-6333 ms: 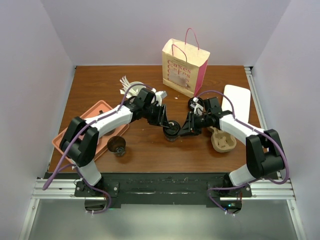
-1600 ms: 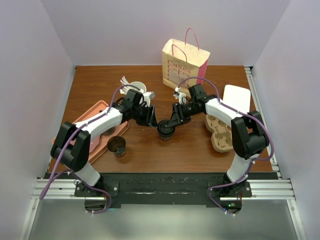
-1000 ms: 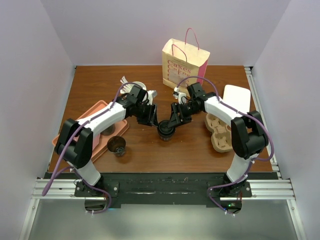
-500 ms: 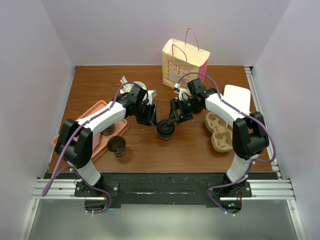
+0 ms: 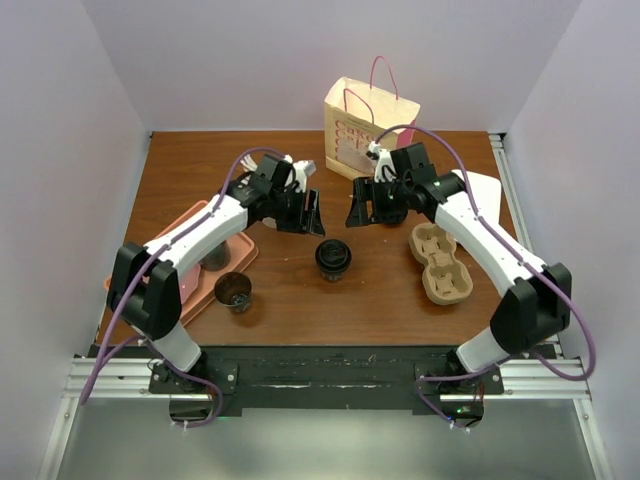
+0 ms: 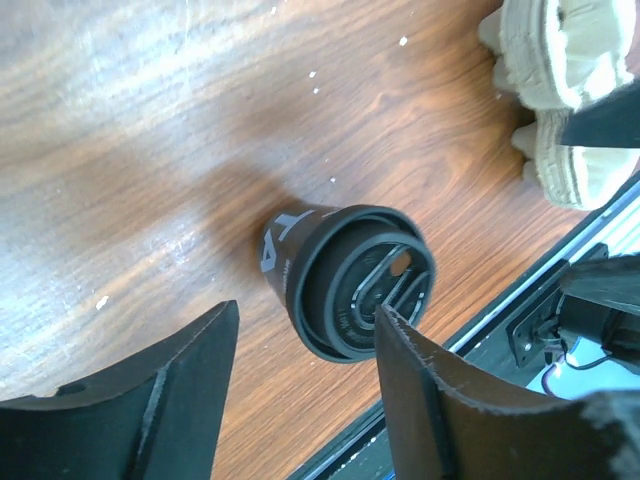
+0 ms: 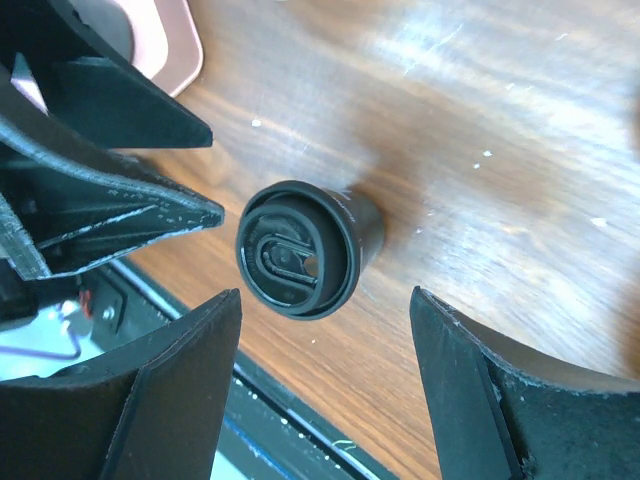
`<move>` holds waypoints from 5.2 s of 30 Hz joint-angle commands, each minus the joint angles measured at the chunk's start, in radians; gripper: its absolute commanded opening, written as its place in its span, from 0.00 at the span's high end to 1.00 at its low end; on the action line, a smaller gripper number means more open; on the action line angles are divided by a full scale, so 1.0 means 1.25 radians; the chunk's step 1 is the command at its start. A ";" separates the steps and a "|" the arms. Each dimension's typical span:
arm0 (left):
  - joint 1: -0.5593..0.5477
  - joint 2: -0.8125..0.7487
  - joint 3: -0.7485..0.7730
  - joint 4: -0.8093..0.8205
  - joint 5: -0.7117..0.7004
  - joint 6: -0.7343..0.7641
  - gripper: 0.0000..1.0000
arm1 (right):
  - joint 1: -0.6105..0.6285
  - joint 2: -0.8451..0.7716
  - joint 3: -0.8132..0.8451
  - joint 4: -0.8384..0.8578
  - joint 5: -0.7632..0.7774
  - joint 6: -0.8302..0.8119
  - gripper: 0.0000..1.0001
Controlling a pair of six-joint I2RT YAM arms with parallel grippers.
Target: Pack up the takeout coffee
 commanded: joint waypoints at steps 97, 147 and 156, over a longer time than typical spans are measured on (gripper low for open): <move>0.030 -0.503 -0.107 -0.071 -0.339 -0.062 0.00 | 0.011 0.019 -0.009 -0.094 0.500 0.035 0.16; 0.030 -0.568 -0.103 -0.081 -0.134 -0.117 0.09 | -0.152 0.375 0.696 -0.024 0.045 -0.478 0.41; 0.030 -0.571 -0.105 -0.092 -0.139 -0.112 0.10 | -0.151 0.382 0.686 -0.022 0.098 -0.483 0.59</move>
